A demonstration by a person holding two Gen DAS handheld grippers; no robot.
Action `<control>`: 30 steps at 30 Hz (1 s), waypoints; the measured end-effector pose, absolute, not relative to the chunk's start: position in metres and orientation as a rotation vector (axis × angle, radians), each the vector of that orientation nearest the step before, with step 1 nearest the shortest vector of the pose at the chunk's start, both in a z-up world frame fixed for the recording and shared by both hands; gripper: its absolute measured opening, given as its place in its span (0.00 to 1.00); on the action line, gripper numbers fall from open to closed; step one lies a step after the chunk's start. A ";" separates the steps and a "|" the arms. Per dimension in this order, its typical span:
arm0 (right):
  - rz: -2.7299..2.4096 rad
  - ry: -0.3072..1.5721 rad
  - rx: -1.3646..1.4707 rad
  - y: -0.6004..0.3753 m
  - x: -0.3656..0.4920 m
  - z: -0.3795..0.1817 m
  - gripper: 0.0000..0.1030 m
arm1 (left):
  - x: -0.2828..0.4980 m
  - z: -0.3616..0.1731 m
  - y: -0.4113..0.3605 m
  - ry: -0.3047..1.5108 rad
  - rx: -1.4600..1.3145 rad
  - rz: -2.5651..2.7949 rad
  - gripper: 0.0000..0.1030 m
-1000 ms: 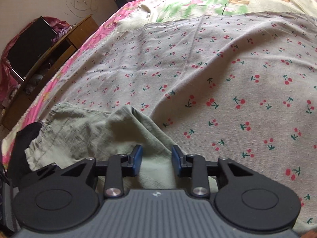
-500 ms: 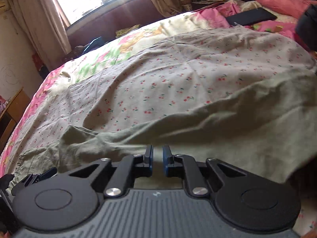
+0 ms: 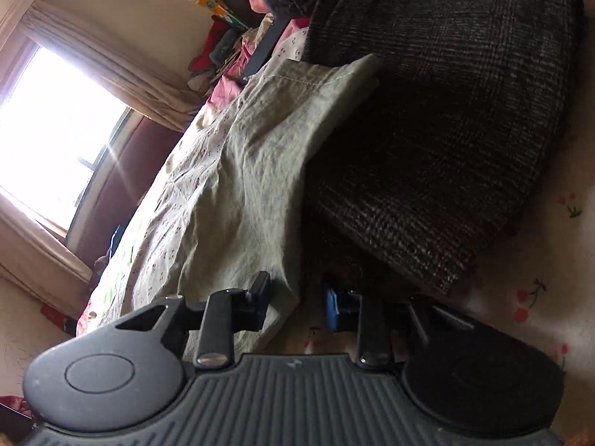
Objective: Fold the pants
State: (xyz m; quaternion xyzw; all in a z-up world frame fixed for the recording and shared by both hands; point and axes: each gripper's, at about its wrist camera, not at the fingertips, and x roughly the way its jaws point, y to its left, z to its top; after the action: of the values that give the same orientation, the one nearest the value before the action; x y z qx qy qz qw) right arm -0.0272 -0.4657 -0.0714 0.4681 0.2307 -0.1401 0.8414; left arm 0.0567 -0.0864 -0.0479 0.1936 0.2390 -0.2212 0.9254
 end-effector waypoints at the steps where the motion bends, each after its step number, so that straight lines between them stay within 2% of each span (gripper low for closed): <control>1: -0.293 0.459 1.004 -0.467 -0.025 -0.075 0.29 | 0.058 -0.048 -0.086 0.500 0.383 -0.450 0.82; 5: -0.269 0.389 1.049 -0.472 -0.018 -0.075 0.30 | 0.063 -0.049 -0.085 0.519 0.347 -0.444 0.82; 9: -0.195 0.272 1.008 -0.472 -0.022 -0.053 0.31 | 0.063 -0.053 -0.088 0.504 0.365 -0.446 0.82; 11: -0.184 0.276 0.984 -0.476 -0.008 -0.054 0.32 | 0.064 -0.054 -0.090 0.506 0.370 -0.444 0.82; 12: -0.186 0.303 0.999 -0.480 0.003 -0.061 0.30 | 0.064 -0.054 -0.091 0.507 0.371 -0.443 0.82; 13: -0.199 0.333 1.032 -0.485 0.014 -0.070 0.25 | 0.064 -0.053 -0.091 0.507 0.373 -0.443 0.82; 15: -0.194 0.312 1.094 -0.489 0.025 -0.082 0.25 | 0.063 -0.053 -0.090 0.507 0.373 -0.444 0.82; 19: -0.123 0.210 1.162 -0.486 0.031 -0.070 0.31 | 0.063 -0.055 -0.089 0.505 0.371 -0.443 0.82; 21: -0.103 0.158 1.035 -0.476 0.026 -0.049 0.31 | 0.063 -0.055 -0.089 0.503 0.369 -0.445 0.82; 24: -0.149 0.171 0.977 -0.481 0.038 -0.051 0.38 | 0.064 -0.056 -0.090 0.504 0.364 -0.444 0.82; 26: -0.183 0.247 1.045 -0.496 0.057 -0.067 0.17 | 0.063 -0.055 -0.090 0.500 0.372 -0.445 0.82; 27: -0.189 0.251 1.065 -0.499 0.059 -0.068 0.11 | 0.062 -0.054 -0.090 0.496 0.378 -0.446 0.82; 30: -0.209 0.210 1.066 -0.499 0.054 -0.048 0.04 | 0.062 -0.055 -0.091 0.491 0.375 -0.447 0.82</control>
State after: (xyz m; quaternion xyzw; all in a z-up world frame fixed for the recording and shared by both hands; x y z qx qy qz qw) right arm 0.0545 -0.4995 -0.0481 0.5061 0.0996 -0.0992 0.8510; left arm 0.0623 -0.0909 -0.0548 0.1832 0.2397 -0.2181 0.9281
